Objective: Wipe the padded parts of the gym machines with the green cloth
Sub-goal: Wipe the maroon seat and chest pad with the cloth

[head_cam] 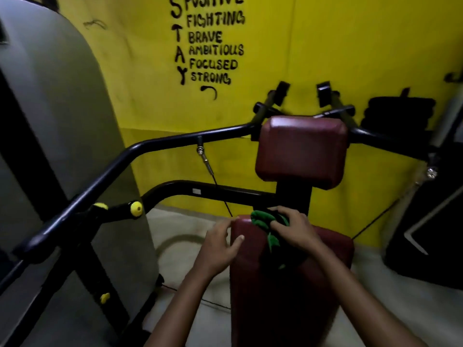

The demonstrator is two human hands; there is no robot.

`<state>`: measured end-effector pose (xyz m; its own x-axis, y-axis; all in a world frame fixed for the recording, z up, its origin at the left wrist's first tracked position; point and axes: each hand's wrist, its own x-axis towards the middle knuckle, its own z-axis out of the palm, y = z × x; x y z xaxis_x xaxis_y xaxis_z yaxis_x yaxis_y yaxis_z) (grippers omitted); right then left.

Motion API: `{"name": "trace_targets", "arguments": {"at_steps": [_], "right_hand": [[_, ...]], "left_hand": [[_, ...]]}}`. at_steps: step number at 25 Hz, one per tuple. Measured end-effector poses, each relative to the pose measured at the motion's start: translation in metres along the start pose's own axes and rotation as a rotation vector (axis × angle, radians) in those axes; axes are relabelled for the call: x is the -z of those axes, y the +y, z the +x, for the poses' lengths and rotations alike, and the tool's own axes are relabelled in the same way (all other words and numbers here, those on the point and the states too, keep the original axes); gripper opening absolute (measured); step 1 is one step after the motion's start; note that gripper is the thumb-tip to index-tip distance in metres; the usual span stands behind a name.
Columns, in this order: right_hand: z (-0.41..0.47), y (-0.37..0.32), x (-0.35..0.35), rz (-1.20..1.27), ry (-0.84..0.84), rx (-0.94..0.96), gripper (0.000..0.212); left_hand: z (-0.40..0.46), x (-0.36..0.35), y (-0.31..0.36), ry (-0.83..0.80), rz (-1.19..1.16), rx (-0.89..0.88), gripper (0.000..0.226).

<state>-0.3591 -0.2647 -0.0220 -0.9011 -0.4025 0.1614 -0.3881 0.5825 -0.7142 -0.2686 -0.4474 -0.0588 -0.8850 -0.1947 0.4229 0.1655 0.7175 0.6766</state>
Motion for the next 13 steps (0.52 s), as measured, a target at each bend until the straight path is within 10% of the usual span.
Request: {"name": "trace_targets", "arguments": {"at_steps": [13], "right_hand": [[0.029, -0.058, 0.066, -0.088, 0.528, 0.057, 0.042]], "left_hand": [[0.137, 0.016, 0.013, -0.039, -0.140, -0.325, 0.043]]}}
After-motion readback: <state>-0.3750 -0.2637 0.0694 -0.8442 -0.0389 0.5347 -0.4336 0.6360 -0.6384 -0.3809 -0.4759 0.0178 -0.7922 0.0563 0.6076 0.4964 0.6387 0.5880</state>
